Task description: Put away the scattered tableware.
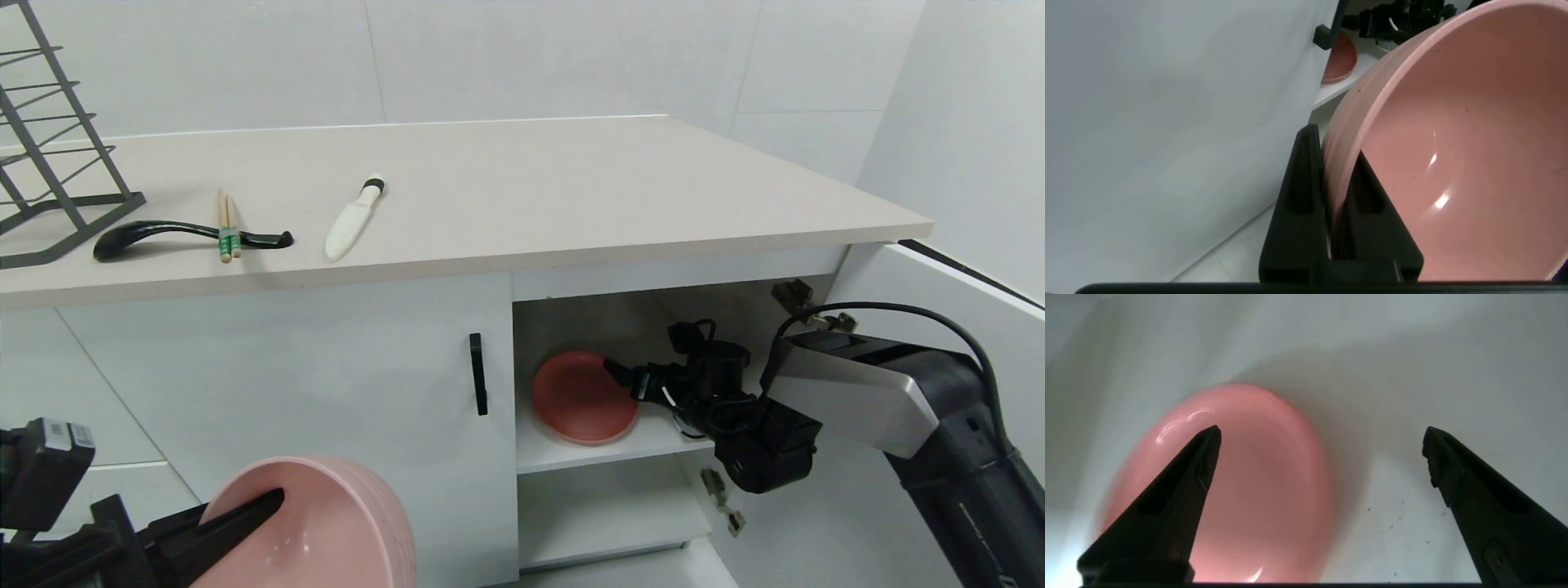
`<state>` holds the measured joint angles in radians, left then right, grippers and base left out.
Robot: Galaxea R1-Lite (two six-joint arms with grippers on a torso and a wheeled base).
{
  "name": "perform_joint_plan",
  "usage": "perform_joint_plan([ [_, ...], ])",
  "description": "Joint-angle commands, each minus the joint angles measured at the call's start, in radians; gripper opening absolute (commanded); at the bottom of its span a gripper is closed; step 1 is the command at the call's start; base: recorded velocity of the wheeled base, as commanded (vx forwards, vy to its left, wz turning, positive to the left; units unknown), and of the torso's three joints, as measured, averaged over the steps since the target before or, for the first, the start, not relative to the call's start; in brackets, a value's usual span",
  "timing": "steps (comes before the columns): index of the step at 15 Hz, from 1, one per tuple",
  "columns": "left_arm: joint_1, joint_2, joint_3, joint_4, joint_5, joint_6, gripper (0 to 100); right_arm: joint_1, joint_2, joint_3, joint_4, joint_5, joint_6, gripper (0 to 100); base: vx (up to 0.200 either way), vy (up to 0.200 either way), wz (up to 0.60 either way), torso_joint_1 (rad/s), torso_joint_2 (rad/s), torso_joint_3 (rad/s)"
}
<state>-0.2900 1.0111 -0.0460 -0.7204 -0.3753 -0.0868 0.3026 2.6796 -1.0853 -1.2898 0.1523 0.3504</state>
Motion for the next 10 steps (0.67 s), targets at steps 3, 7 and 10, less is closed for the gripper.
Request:
perform_joint_plan([
  [3, 0.000, 0.000, 0.000, -0.008, 0.001, -0.001, 0, -0.002, -0.006, 0.008, -0.011, 0.001, -0.005, 100, 0.000, 0.000, 0.00, 0.000, 0.00, 0.000],
  [7, 0.003, -0.003, -0.002, -0.010, 0.003, -0.002, 0, 0.012, -0.093, 0.142, -0.097, -0.016, -0.025, 100, 0.000, 0.000, 0.00, 0.000, 0.00, 0.000],
  [10, 0.003, -0.014, -0.003, -0.011, 0.006, -0.001, 0, 0.030, -0.205, 0.455, -0.279, -0.073, -0.151, 100, 0.000, 0.000, 0.00, 0.000, 0.00, 0.000],
])
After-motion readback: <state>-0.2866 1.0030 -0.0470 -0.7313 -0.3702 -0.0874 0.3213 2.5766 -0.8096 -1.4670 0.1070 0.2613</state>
